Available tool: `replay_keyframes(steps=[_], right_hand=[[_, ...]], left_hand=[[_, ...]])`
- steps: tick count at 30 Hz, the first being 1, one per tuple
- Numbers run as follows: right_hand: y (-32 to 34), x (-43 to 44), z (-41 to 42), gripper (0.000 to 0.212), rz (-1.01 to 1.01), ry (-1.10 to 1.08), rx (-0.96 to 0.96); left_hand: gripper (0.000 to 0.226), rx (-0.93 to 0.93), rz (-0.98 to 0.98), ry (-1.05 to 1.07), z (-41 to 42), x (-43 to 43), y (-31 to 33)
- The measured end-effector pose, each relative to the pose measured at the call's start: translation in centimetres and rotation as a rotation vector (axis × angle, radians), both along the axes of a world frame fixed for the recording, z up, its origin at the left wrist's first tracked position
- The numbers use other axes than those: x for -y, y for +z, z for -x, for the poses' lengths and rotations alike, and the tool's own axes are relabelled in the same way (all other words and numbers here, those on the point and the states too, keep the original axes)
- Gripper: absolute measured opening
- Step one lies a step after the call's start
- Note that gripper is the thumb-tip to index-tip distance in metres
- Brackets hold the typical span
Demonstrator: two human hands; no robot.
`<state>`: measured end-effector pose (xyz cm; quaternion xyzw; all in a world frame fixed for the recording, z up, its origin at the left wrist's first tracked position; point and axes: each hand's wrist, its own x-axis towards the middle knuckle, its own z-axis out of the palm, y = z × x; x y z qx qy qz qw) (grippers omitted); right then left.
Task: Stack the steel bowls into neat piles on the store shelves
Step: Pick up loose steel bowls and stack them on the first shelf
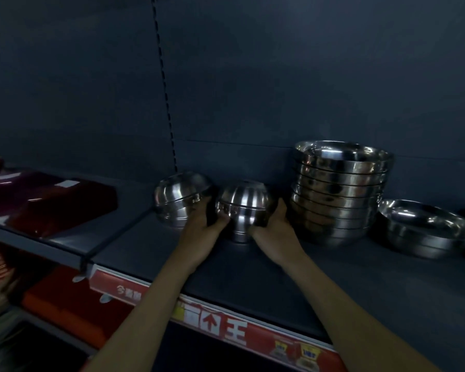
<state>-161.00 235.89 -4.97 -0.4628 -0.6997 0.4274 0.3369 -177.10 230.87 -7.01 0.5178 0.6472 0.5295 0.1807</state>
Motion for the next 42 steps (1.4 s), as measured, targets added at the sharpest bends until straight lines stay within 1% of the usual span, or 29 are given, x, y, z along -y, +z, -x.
replay_keyframes(steps=[4, 7, 10, 13, 14, 17, 20, 23, 28, 31, 34, 38, 42], right_hand=[[0.4, -0.5, -0.4, 0.106, 0.012, 0.009, -0.004], [0.7, 0.0, -0.5, 0.105, 0.005, 0.020, 0.005], [0.6, 0.2, -0.9, 0.105, -0.006, 0.021, -0.001], [0.3, 0.7, -1.4, 0.103, -0.029, 0.007, 0.000], [0.4, 1.1, -1.7, 0.101, -0.026, 0.006, -0.004], [0.8, 2.9, -2.9, 0.084, -0.033, 0.028, -0.048], [1.0, 4.7, -4.1, 0.084, -0.021, 0.037, -0.067], [0.8, 6.5, -5.2, 0.078, -0.033, 0.027, -0.069], [-0.2, 7.8, -6.5, 0.064, -0.104, 0.012, -0.054], [-0.5, 8.0, -6.9, 0.049, -0.139, -0.015, -0.040], [-0.6, 8.3, -7.2, 0.038, -0.164, -0.018, -0.020], [-0.5, 8.8, -7.9, 0.037, -0.204, -0.006, 0.007], [-0.6, 9.3, -8.5, 0.036, -0.245, 0.022, 0.045]], left_hand=[[0.067, -0.021, 0.056, 0.007, -0.2, 0.2, 0.4], [0.057, -0.001, 0.064, -0.005, -0.3, 0.5, 0.7], [0.057, -0.005, 0.055, 0.008, -0.5, 1.0, 1.1], [0.036, 0.006, 0.069, 0.021, -0.9, 1.7, 1.4], [0.035, 0.008, 0.062, 0.027, -1.0, 2.0, 1.4], [0.048, 0.034, 0.047, 0.034, -1.5, 3.4, 1.2], [0.062, 0.027, 0.041, 0.013, -1.7, 5.1, 0.9], [0.069, -0.027, 0.074, 0.011, -1.8, 6.8, 0.7], [0.063, -0.101, 0.024, 0.038, -2.7, 9.2, 0.7], [0.054, -0.114, 0.010, 0.054, -3.2, 10.4, 0.8], [0.056, -0.122, -0.001, 0.088, -3.6, 11.1, 0.6], [0.056, -0.097, 0.002, 0.079, -4.2, 11.6, 0.2], [0.050, -0.155, 0.007, 0.074, -4.8, 12.0, 0.0]])
